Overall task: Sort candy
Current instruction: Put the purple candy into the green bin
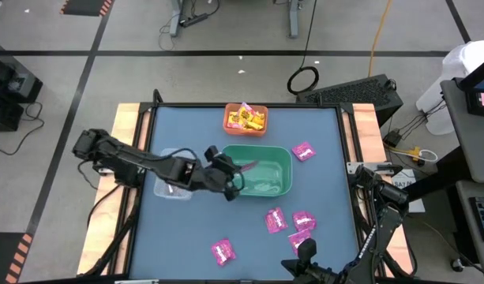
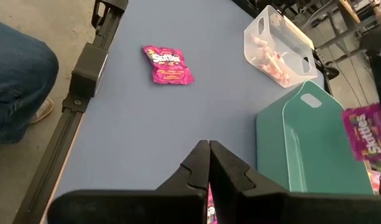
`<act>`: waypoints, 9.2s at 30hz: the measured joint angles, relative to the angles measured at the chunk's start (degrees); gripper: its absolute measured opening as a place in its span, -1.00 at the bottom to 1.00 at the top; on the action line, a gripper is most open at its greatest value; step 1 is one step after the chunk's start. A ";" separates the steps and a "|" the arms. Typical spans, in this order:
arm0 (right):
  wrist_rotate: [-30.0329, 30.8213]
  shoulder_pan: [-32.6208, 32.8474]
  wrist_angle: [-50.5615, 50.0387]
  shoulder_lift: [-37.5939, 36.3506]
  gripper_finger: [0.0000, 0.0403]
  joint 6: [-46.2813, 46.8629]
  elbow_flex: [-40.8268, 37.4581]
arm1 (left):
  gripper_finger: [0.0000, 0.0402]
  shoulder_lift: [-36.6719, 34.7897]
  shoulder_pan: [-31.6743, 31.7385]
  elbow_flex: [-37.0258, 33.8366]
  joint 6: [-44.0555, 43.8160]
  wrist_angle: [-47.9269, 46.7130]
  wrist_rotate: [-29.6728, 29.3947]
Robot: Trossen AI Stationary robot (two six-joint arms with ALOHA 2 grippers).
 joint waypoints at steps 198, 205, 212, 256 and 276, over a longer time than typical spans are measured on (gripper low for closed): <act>-0.72 -4.46 0.14 -5.16 -0.12 10.01 -14.58 | -0.99 18.07 -25.74 -0.46 30.12 48.22 -16.75; 5.19 -1.20 2.75 -8.68 -0.12 5.84 -14.58 | -0.99 9.14 -22.13 -2.84 34.04 51.38 -11.18; 15.07 -0.83 2.65 -13.85 -0.12 1.79 -14.58 | -0.99 2.13 -18.60 -14.32 35.02 70.67 -1.06; 17.62 -2.69 3.19 -14.03 -0.12 1.42 -16.94 | -0.99 1.82 -18.98 -23.45 90.14 81.11 4.31; 17.62 -2.71 3.19 -14.03 -0.12 1.42 -16.94 | -0.99 1.82 -20.43 -23.47 93.68 76.43 4.34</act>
